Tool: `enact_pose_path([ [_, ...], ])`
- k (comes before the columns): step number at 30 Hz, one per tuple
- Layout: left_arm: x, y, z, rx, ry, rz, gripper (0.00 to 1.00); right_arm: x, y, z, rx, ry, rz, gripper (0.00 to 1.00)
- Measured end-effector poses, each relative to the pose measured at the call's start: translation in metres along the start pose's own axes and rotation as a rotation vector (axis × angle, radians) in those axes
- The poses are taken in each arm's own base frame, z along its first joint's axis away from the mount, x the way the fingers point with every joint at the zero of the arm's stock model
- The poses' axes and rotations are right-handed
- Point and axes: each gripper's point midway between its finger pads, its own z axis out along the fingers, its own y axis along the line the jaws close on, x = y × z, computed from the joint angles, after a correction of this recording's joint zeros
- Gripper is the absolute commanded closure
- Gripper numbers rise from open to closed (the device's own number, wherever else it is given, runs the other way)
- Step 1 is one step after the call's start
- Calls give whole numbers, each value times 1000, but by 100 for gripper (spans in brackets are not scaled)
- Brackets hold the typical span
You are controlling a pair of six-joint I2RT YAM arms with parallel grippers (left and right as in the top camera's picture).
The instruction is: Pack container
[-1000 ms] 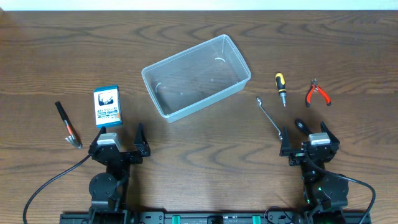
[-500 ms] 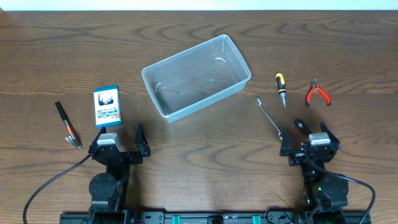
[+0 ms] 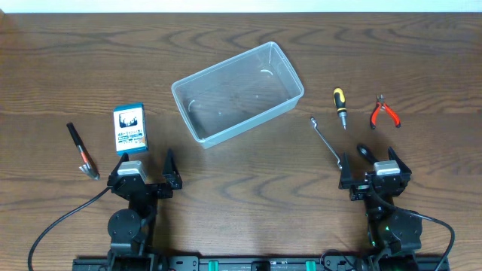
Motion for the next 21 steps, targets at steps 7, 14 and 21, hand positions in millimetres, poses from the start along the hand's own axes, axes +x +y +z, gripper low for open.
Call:
enact_pose_path([
  [7, 0, -1, -1, 3, 10, -38, 2, -2, 6, 0, -38, -4, 189, 1],
  [14, -30, -8, -18, -26, 170, -98, 2, -50, 9, -9, -84, 73, 247, 1],
  [21, -108, -25, -21, -79, 403, -80, 2, -81, 13, 16, -117, 444, 223, 1],
])
